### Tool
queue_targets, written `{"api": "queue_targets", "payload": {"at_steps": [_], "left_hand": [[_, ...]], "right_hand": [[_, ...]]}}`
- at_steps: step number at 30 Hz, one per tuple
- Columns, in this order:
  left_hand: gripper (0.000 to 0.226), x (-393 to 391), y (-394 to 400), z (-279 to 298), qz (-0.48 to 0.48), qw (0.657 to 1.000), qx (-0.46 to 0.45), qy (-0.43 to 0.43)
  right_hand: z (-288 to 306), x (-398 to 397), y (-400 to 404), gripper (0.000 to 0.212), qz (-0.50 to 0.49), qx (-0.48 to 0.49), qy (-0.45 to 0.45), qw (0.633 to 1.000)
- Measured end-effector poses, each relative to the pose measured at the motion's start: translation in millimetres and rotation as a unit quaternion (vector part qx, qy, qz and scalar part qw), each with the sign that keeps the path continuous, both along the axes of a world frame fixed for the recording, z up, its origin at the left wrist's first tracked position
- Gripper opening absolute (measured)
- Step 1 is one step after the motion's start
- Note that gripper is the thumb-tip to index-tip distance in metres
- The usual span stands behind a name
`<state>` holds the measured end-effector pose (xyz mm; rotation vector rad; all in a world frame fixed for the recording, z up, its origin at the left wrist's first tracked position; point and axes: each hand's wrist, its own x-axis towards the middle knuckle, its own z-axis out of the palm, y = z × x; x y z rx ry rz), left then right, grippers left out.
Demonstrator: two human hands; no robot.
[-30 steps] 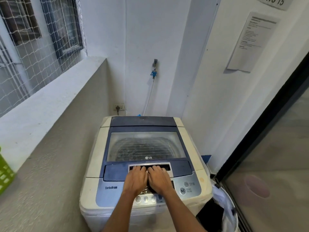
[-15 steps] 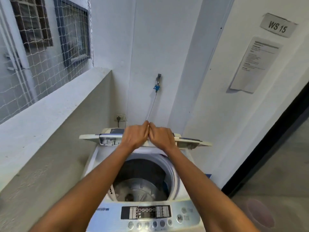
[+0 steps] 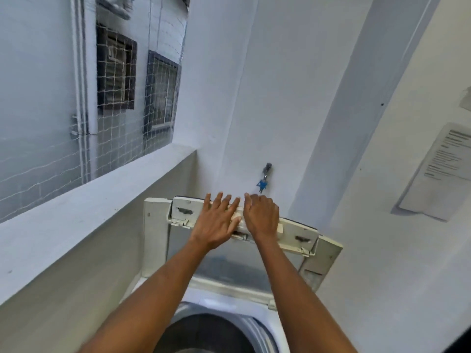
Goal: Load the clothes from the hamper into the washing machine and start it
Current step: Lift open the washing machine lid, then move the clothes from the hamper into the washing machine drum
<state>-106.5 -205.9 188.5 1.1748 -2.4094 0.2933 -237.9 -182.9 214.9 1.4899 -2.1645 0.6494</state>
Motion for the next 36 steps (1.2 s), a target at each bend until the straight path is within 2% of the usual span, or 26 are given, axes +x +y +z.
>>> {"api": "queue_targets", "payload": {"at_steps": [4, 10, 14, 17, 20, 23, 27, 29, 31, 33, 36], "left_hand": [[0.082, -19, -34, 3, -0.005, 1.0, 0.014, 0.012], [0.074, -31, -54, -2, 0.003, 0.999, 0.01, 0.048], [0.071, -29, -39, -13, 0.014, 0.997, 0.011, 0.07], [0.066, -29, -16, -34, 0.03, 0.994, 0.005, 0.102], [0.061, -34, 15, -58, 0.008, 0.993, -0.045, 0.113], [0.059, -45, 55, -83, -0.085, 0.994, -0.059, 0.038], [0.056, -76, 119, -125, -0.197, 0.978, -0.042, -0.054], [0.054, -100, 160, -145, -0.258, 0.96, -0.016, -0.109], [0.053, -123, 204, -161, -0.316, 0.94, 0.023, -0.126], [0.053, -149, 250, -174, -0.359, 0.915, 0.077, -0.164], [0.051, -184, 312, -189, -0.402, 0.888, 0.122, -0.185]], "right_hand": [[-14, -12, -18, 0.061, 0.017, 0.006, 0.033, 0.999], [-26, -24, -32, 0.061, 0.033, 0.006, 0.044, 0.998], [-24, -21, -21, 0.048, 0.058, 0.034, 0.025, 0.997], [-19, -18, -1, 0.053, 0.085, 0.063, 0.021, 0.994], [-33, -23, 33, 0.063, 0.098, 0.077, 0.039, 0.992], [-76, -32, 96, 0.059, 0.035, 0.063, 0.049, 0.996], [-147, -56, 203, 0.053, -0.026, 0.112, 0.012, 0.993], [-184, -69, 259, 0.049, -0.068, 0.139, -0.007, 0.988], [-210, -79, 311, 0.047, -0.114, 0.188, -0.036, 0.975], [-227, -91, 356, 0.046, -0.166, 0.237, -0.105, 0.952], [-249, -111, 413, 0.039, -0.221, 0.248, -0.176, 0.927]]}}
